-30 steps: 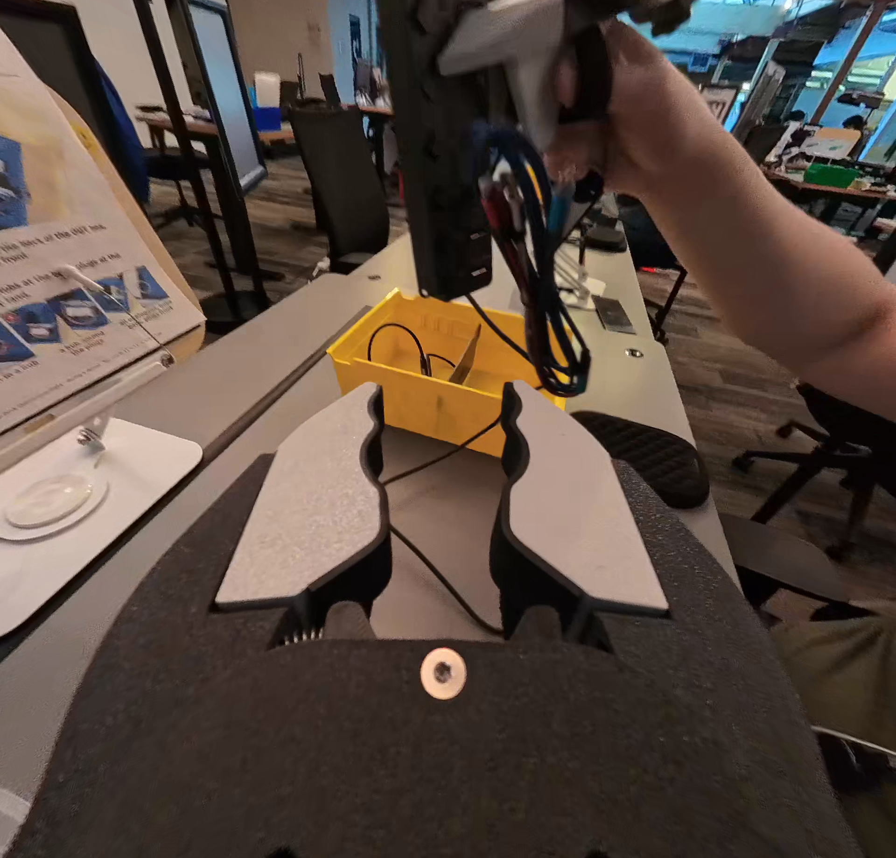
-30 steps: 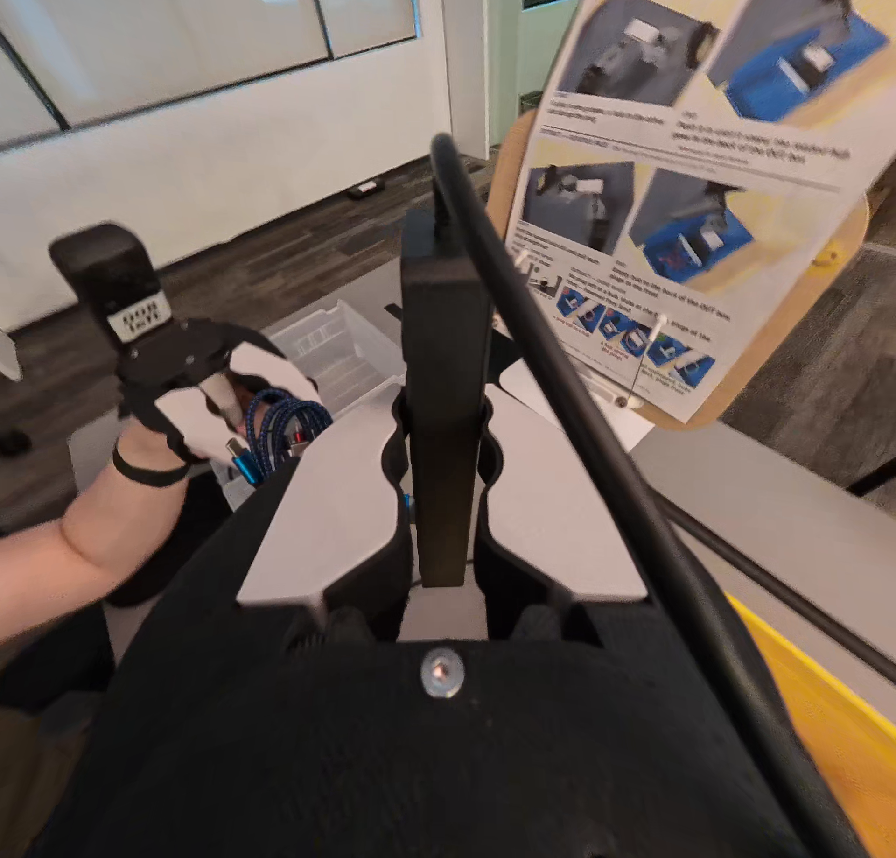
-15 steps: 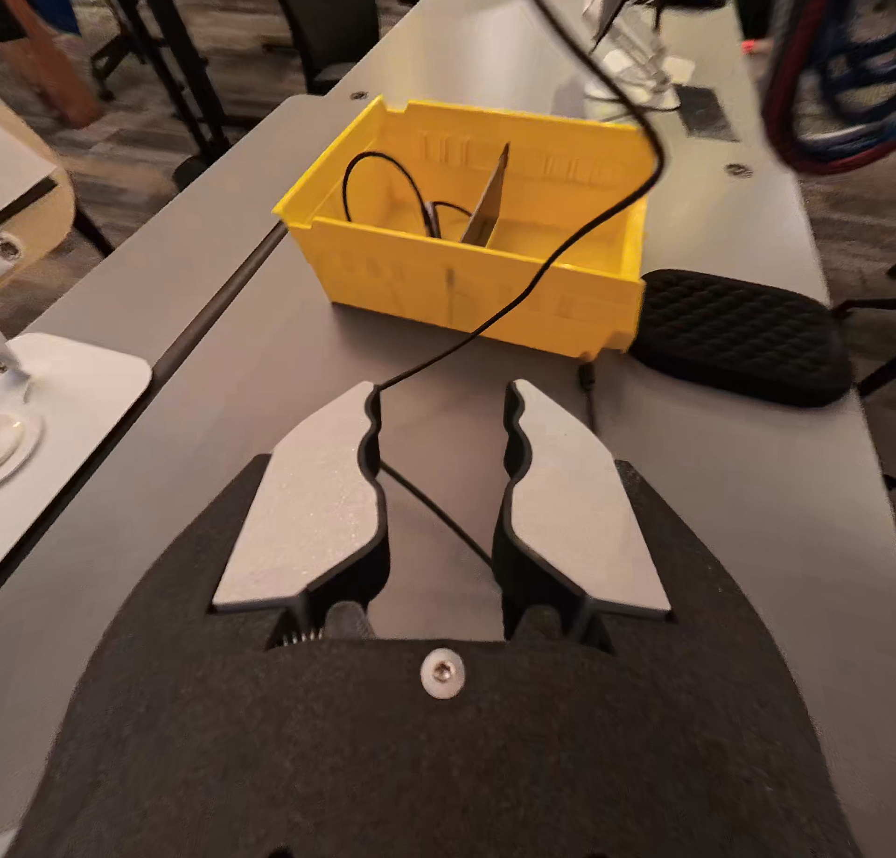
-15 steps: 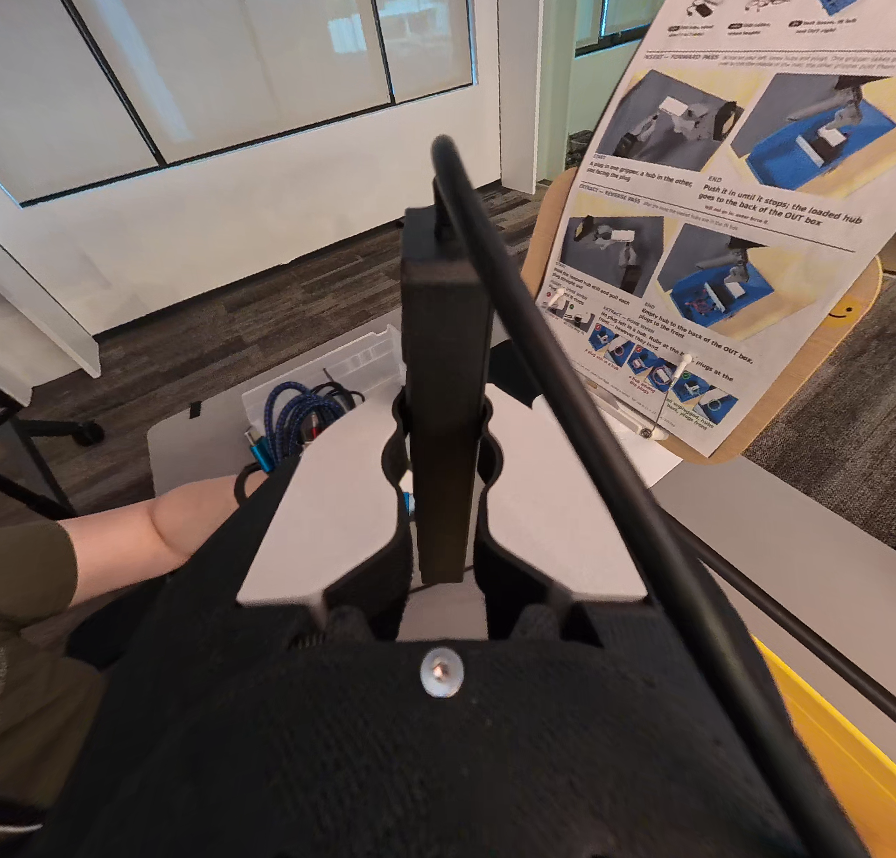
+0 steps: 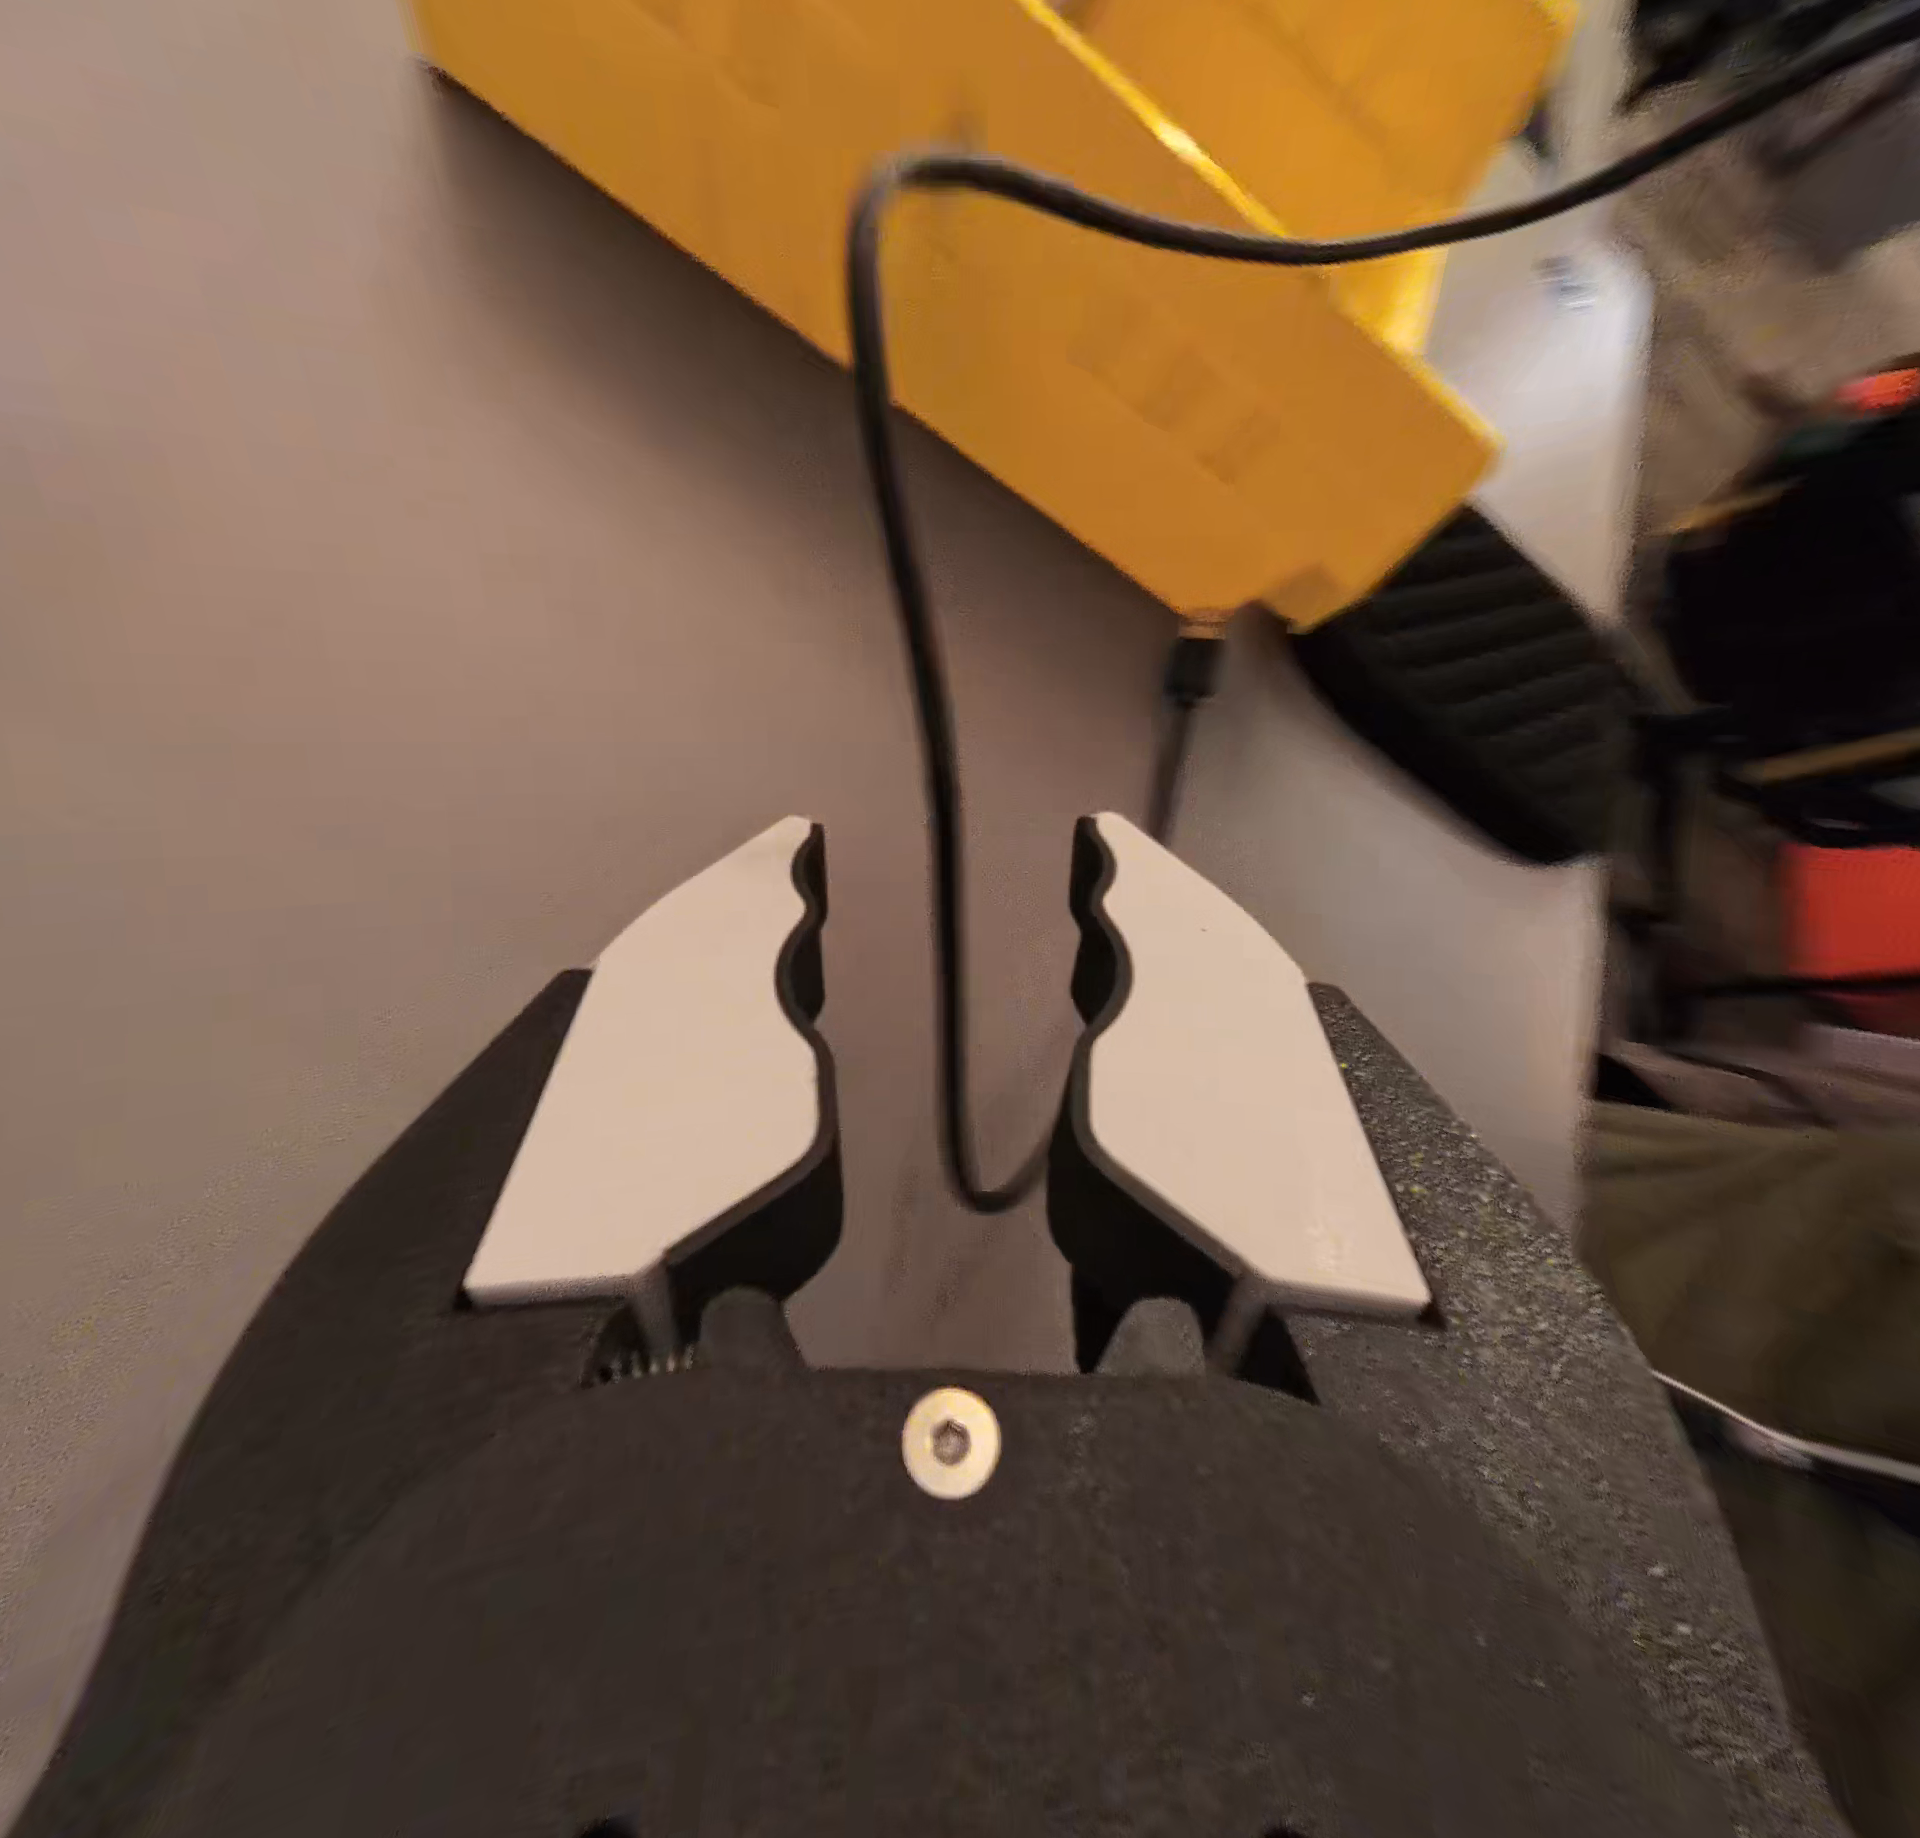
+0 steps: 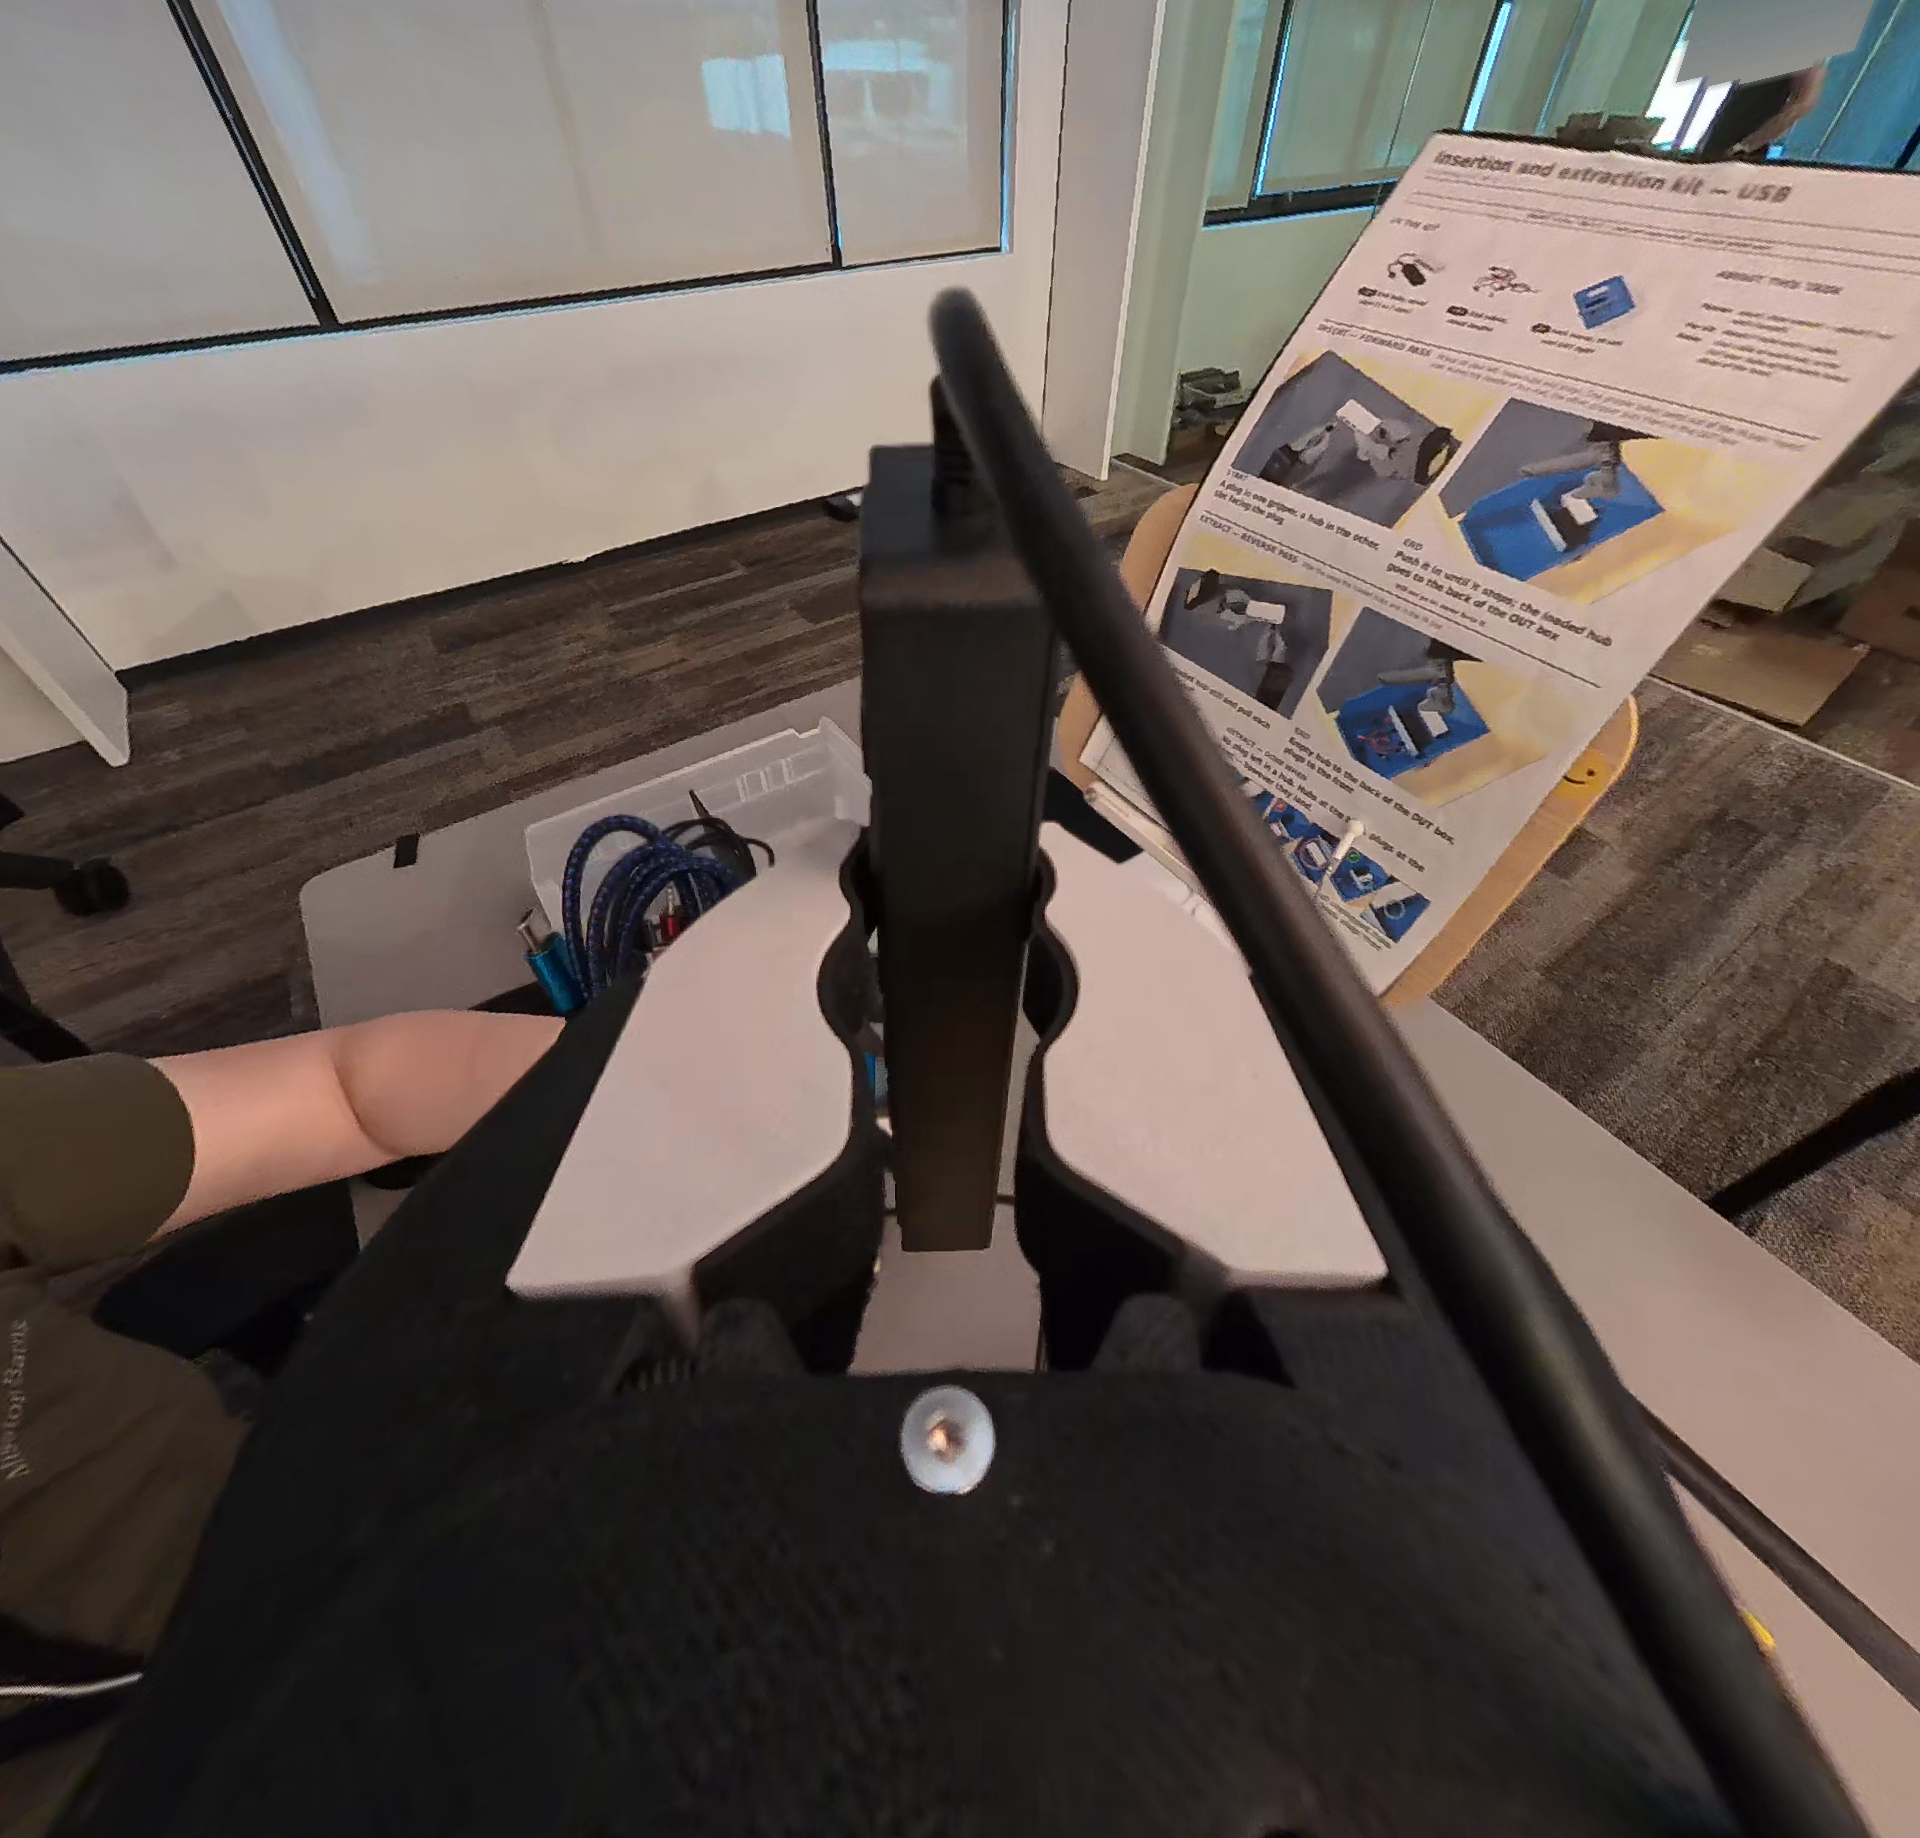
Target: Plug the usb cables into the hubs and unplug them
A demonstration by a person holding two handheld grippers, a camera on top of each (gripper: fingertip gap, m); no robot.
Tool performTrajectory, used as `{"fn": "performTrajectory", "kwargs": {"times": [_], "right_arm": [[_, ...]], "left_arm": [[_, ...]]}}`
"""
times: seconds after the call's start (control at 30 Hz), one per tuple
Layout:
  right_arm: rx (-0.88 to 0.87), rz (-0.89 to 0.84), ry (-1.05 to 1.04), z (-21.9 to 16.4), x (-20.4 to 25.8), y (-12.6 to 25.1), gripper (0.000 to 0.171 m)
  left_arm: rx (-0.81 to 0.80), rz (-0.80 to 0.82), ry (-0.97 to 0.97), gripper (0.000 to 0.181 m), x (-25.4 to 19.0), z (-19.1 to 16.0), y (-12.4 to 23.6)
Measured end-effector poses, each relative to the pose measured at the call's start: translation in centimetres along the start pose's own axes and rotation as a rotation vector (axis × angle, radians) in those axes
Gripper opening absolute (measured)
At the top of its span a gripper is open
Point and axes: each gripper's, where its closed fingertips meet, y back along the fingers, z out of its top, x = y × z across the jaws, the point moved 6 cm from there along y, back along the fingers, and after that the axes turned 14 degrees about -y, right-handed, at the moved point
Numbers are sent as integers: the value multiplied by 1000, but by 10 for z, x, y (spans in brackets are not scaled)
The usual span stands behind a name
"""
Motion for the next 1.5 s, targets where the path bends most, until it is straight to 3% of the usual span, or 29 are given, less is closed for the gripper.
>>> {"fn": "performTrajectory", "kwargs": {"times": [0.07, 0.1, 0.17, 0.27, 0.4, 0.53, 0.67, 0.77, 0.87, 1.0, 1.07, 1.23, 1.3, 1.4, 1.5], "right_arm": [[3, -10, -1, -4, -5, 6, 26], [4, -15, -3, -6, -8, 9, 26], [15, -26, -13, -12, -15, 15, 26], [36, -47, -26, -18, -27, 28, 27], [19, -97, -29, 1, -48, 50, 26], [-23, -153, -22, 37, -70, 74, 26], [-27, -261, -38, 59, -98, 96, 26], [-6, -319, -77, 57, -121, 107, 26], [29, -360, -134, 42, -149, 111, 26], [89, -400, -193, 11, -185, 107, 26], [121, -397, -204, -5, -196, 102, 24], [156, -348, -220, -28, -207, 86, 27], [156, -311, -231, -34, -209, 77, 27], [85, -251, -250, -39, -211, 61, 24], [-2, -194, -245, -44, -218, 45, 26]], "left_arm": [[-29, -144, 45, 26, -12, 1, -9], [-24, -167, 26, 0, -15, 1, -12], [-19, -93, -49, 0, -15, 5, -8], [-82, 79, -153, 0, -14, 36, 26], [-143, 205, -271, 0, -26, 118, 83], [-164, 301, -402, 0, -33, 223, 111], [-295, 237, -457, 0, -34, 306, 99], [-374, 85, -377, 0, -29, 333, 64], [-344, 55, -381, 0, -7, 329, 11], [-267, 46, -386, 0, 30, 293, -60], [-304, 53, -425, 0, 42, 278, -80], [-414, 81, -462, 0, 57, 264, -88], [-294, 43, -487, 0, 59, 251, -98], [-107, 119, -581, 0, 68, 228, -111], [-159, 84, -510, 0, 66, 225, -111]]}}
